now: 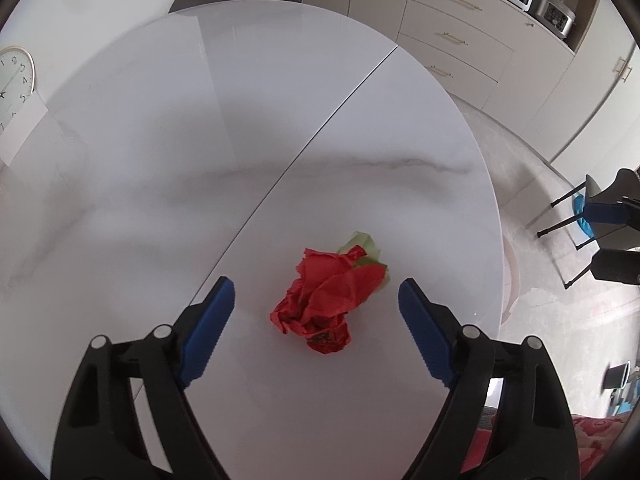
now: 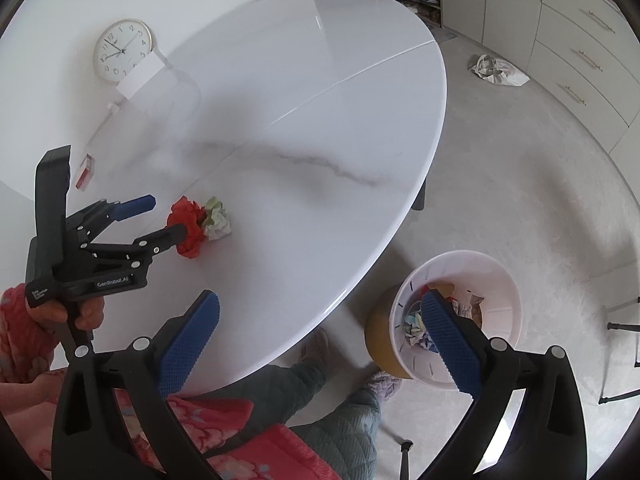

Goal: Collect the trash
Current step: 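Return to the table and grasp the red tissue with the left gripper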

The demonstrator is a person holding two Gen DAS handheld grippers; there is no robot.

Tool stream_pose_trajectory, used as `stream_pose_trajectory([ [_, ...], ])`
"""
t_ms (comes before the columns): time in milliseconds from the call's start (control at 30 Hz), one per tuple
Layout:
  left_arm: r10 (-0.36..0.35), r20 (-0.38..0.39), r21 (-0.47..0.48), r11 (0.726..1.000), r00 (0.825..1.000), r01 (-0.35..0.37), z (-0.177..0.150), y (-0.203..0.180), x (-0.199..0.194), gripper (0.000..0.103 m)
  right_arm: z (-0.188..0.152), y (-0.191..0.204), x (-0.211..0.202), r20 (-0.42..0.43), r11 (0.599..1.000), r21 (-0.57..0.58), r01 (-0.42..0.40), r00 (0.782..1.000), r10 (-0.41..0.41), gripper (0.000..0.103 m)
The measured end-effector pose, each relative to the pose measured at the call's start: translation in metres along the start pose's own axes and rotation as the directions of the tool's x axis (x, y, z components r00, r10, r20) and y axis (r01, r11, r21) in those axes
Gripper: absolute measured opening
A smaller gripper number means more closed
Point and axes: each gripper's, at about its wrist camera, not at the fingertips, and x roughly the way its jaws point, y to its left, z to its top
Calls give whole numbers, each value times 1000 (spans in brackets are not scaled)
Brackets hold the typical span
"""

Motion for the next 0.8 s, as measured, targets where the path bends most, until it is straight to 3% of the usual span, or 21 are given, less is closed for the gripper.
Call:
stream_pose_trajectory([
  [100,-3,-10,-2,1000,1000,3,-2,5,8,74,1,1,1,-10,1000,-2,6,1000,-6,100],
  [433,2,-21,-19,1000,1000,-2,-13,9,19,35,0,11,8,-38,999,-37,6,999,-7,100],
  [600,-2,-7,-31,1000,1000,2,-17,11,13,24,6,23,16,-53,996,-84,-13,999,8,100],
  [800,4,29,-88,996,1000,-1,-24,21,-5,24,27,61,49,-99,979,-190,-80,993,62,100],
])
